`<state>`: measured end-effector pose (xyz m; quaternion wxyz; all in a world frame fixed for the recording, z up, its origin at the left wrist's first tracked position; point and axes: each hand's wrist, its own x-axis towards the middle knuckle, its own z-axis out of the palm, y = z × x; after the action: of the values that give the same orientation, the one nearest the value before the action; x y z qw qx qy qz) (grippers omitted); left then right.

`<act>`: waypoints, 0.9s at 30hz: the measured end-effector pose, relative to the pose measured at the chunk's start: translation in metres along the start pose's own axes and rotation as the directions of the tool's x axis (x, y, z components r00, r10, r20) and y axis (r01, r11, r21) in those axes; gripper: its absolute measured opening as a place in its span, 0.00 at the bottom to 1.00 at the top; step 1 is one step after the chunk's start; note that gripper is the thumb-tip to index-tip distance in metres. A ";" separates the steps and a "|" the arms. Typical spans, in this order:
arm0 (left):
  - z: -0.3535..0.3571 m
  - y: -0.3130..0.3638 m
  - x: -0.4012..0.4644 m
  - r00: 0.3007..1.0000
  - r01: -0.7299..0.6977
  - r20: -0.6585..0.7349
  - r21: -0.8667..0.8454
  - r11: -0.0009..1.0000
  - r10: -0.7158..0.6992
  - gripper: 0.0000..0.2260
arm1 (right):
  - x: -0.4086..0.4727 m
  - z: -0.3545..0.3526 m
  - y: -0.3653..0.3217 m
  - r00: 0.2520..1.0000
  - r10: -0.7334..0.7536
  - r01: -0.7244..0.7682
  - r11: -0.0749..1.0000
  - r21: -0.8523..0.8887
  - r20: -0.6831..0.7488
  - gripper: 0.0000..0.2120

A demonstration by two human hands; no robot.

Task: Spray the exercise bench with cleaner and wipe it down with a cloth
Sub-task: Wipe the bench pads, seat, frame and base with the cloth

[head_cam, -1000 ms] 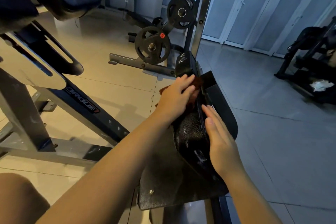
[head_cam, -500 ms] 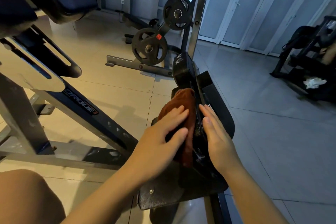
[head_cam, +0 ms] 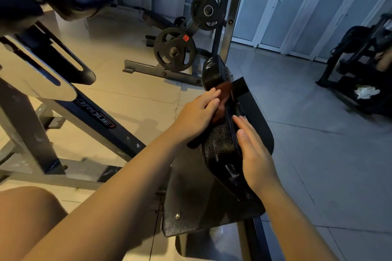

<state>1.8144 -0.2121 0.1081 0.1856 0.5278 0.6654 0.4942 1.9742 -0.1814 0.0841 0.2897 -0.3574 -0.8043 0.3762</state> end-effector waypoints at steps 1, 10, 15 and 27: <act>-0.002 0.000 -0.013 1.000 -0.022 -0.012 0.008 1.000 0.022 0.18 | 0.000 0.000 -0.001 1.000 0.005 -0.005 1.000 -0.003 0.001 0.18; 0.016 0.000 -0.112 0.970 -0.235 -0.036 0.096 0.967 0.240 0.19 | -0.001 0.003 0.001 0.999 0.040 -0.039 0.996 0.083 -0.013 0.22; 0.008 0.005 -0.046 0.994 -0.101 0.041 0.094 0.990 0.097 0.20 | 0.002 0.001 0.000 0.999 0.044 -0.044 0.998 0.043 -0.013 0.23; 0.012 0.009 -0.030 0.998 0.051 -0.034 0.010 0.999 -0.051 0.19 | 0.000 -0.003 -0.002 0.999 0.034 -0.030 0.995 -0.100 0.041 0.21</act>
<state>1.8394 -0.2334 0.1021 0.1840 0.5033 0.6842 0.4947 1.9756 -0.1816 0.0873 0.2482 -0.3760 -0.8223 0.3477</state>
